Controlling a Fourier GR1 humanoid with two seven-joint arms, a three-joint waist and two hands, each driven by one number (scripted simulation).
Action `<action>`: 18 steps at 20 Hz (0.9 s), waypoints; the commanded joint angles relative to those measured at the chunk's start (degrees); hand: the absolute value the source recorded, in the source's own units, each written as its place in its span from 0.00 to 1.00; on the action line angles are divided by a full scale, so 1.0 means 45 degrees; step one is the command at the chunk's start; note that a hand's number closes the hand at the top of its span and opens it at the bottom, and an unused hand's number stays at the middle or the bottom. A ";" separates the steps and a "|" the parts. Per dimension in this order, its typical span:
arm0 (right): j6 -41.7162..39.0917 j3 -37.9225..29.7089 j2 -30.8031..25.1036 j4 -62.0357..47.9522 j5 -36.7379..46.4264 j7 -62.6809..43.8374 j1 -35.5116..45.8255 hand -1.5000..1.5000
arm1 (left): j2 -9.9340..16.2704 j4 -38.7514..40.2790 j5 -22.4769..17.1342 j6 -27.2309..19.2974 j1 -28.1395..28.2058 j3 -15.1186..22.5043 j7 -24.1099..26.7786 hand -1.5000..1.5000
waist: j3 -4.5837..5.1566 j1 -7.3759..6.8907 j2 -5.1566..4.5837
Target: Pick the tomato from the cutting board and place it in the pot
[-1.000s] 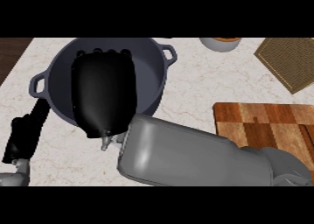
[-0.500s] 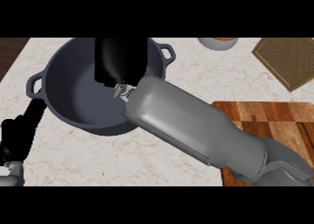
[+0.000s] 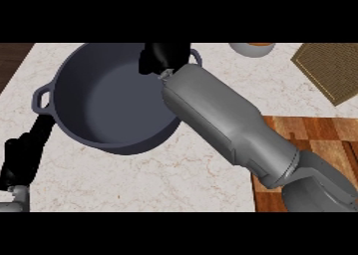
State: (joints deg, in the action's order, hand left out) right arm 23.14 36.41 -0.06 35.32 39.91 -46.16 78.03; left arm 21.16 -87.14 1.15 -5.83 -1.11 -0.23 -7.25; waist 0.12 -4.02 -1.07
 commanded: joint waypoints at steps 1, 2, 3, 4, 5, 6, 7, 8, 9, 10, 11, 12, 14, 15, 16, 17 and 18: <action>0.1392 -0.0953 0.0012 -0.1385 -0.0803 0.1949 -0.0499 1.00 | -0.0226 -0.0636 0.0214 -0.0156 0.0249 0.0261 -0.0186 0.50 | -0.0022 -0.0007 -0.0038; 0.1206 -0.0929 0.0012 -0.1610 -0.1215 0.1687 -0.0108 1.00 | 0.0132 -0.0351 -0.0006 0.0254 -0.0162 0.0019 -0.0264 0.50 | -0.0010 -0.0199 -0.0088; 0.1420 -0.0419 0.0012 -0.1304 -0.1583 0.1240 -0.0632 0.00 | 0.0119 0.0323 0.0172 0.0211 -0.0598 -0.0008 0.0091 0.50 | 0.0004 -0.0356 -0.0154; 0.1291 -0.1146 0.0012 -0.1483 -0.1992 0.1722 -0.0359 0.00 | 0.0070 0.0177 -0.0045 0.0341 -0.0190 -0.0064 0.0028 0.50 | -0.0008 -0.0146 -0.0066; 0.1724 -0.1523 0.0012 -0.2067 -0.2059 0.2446 -0.0612 0.00 | -0.0004 -0.0187 0.0056 0.0242 -0.0344 0.0116 -0.0368 0.50 | -0.0019 -0.0190 -0.0136; 0.1843 -0.1728 0.0012 -0.2118 -0.2437 0.2814 -0.0850 0.00 | -0.0285 -0.0132 0.0355 -0.0114 -0.0561 0.0304 -0.0153 0.50 | -0.0019 -0.0346 -0.0243; 0.1768 -0.1507 0.0012 -0.2009 -0.2709 0.2977 -0.0719 0.00 | -0.0383 0.0222 0.0244 0.0062 -0.0396 0.0321 0.0118 0.50 | -0.0006 -0.0428 -0.0200; 0.2094 -0.1793 0.0012 -0.2038 -0.3000 0.3207 -0.0876 0.00 | -0.0019 -0.0259 -0.0002 0.0295 -0.0261 0.0035 -0.0118 0.50 | -0.0018 -0.0455 -0.0151; 0.2097 -0.1769 0.0012 -0.2130 -0.3171 0.3539 -0.0703 0.00 | -0.0359 0.0170 0.0314 0.0013 -0.0484 0.0276 0.0060 0.50 | -0.0011 -0.0397 -0.0173; 0.2190 -0.1828 0.0012 -0.2195 -0.3336 0.4019 -0.0737 0.00 | -0.0200 0.0044 0.0248 0.0153 -0.0429 0.0213 -0.0205 0.50 | -0.0016 -0.0382 -0.0150; 0.2168 -0.1974 0.0012 -0.2380 -0.3501 0.4159 -0.0461 0.00 | -0.0179 0.0390 0.0113 0.0231 -0.1080 0.0050 -0.0233 0.50 | -0.0011 -0.0347 -0.0191; 0.2450 -0.1995 0.0012 -0.2557 -0.3571 0.4524 -0.0641 0.00 | 0.0021 0.0133 -0.0059 0.0495 -0.0418 -0.0070 -0.0021 0.50 | -0.0013 -0.0408 -0.0144; 0.2512 -0.1896 0.0012 -0.2272 -0.3872 0.4450 -0.0162 0.00 | -0.0245 0.0184 0.0347 0.0047 -0.0830 0.0117 -0.0365 0.50 | -0.0013 -0.0290 -0.0080; 0.3540 -0.2009 0.0013 -0.1953 -0.3983 0.5097 -0.0842 0.00 | -0.0566 0.0060 0.0516 -0.0044 -0.0156 0.0454 0.0160 0.50 | -0.0017 -0.0270 -0.0065; 0.3949 -0.2574 0.0013 -0.1645 -0.4258 0.5590 -0.0426 0.00 | -0.0446 0.0372 0.0450 -0.0041 -0.0555 0.0222 0.0221 0.50 | -0.0021 -0.0256 -0.0130; 0.4987 -0.2802 0.0013 -0.1129 -0.4474 0.5838 -0.0609 0.00 | -0.0098 0.0364 0.0213 0.0223 -0.0703 -0.0062 0.0000 0.50 | -0.0031 -0.0377 -0.0158; 0.5513 -0.2854 0.0012 -0.0866 -0.4660 0.5957 -0.0625 0.00 | -0.0065 0.0143 0.0257 0.0211 -0.0935 -0.0002 -0.0391 0.50 | -0.0038 -0.0372 -0.0115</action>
State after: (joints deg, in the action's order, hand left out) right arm 40.18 25.94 -0.01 27.88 21.97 -23.55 75.48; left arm 20.24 -86.35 2.40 -5.18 -3.91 0.28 -7.75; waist 0.02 -5.58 -1.67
